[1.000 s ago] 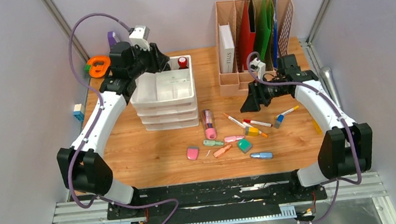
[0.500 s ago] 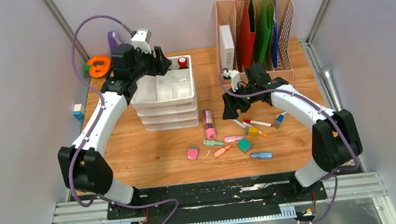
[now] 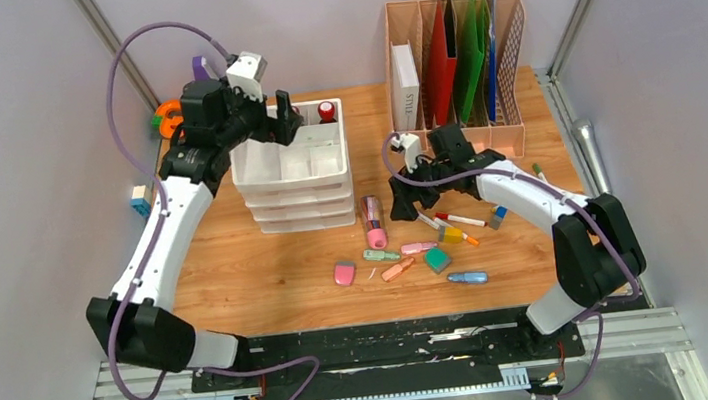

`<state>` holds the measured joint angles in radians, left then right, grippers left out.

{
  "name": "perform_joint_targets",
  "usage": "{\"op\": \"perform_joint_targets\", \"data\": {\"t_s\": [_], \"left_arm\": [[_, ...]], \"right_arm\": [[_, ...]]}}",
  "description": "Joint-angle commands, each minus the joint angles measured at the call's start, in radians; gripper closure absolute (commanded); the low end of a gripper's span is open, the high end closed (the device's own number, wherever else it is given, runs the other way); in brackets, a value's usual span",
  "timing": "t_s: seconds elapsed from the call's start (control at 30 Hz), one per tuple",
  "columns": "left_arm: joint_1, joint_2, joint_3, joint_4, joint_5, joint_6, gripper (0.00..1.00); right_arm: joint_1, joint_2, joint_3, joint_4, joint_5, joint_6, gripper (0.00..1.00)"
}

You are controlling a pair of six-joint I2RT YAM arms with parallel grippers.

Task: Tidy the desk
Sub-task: Place the stationery in the storage box, then pick up the stationery from the center of the board.

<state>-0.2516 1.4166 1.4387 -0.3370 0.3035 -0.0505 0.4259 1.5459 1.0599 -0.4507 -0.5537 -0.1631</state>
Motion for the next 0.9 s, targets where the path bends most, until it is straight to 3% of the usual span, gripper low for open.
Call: {"op": "perform_joint_targets", "data": {"t_s": [0.0, 0.33, 0.87], "left_arm": [[0.006, -0.114, 0.034, -0.088, 0.040, 0.101, 0.00], [0.006, -0.234, -0.021, -0.144, 0.009, 0.160, 0.00], [0.007, -0.262, -0.075, -0.120, 0.002, 0.165, 0.00]], "right_arm": [[0.051, 0.021, 0.002, 0.077, 0.047, 0.036, 0.26], [0.199, 0.155, 0.034, 0.153, 0.298, 0.150, 0.23], [0.234, 0.233, 0.017, 0.185, 0.383, 0.194, 0.29]]}}
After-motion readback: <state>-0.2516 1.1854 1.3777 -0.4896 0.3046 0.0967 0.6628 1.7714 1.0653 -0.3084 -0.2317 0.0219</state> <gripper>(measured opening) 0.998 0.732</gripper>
